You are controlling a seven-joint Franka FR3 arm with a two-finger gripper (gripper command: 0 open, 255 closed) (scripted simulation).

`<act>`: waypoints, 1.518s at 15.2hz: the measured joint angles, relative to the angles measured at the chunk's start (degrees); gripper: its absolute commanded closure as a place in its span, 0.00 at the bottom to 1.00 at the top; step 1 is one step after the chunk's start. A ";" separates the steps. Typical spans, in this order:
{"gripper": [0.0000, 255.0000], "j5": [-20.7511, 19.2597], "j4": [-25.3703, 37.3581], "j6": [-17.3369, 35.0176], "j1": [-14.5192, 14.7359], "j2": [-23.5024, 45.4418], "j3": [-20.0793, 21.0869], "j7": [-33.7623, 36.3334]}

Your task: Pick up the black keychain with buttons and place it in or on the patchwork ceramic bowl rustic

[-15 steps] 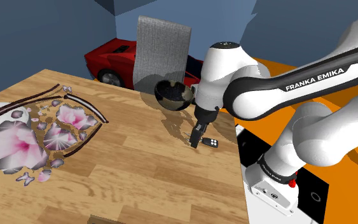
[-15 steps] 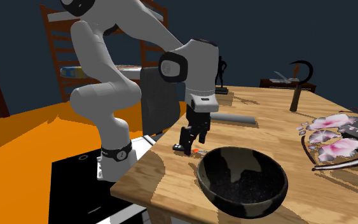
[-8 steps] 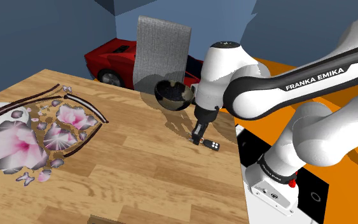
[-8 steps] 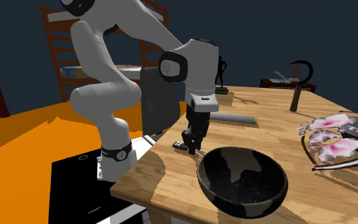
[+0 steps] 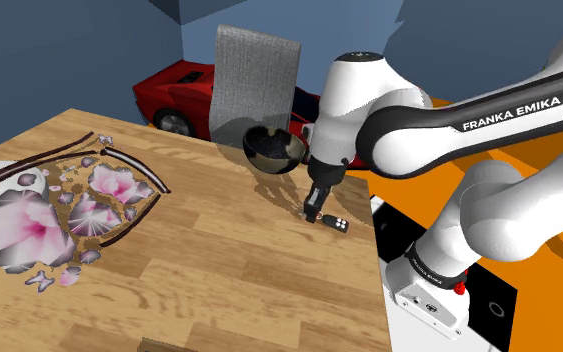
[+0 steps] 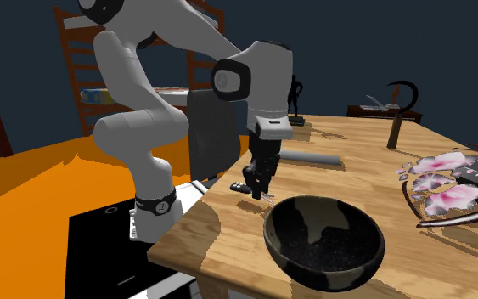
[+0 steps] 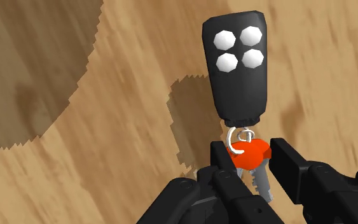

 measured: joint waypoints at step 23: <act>1.00 -3.19 13.13 -20.56 -0.67 -7.49 -4.20 0.73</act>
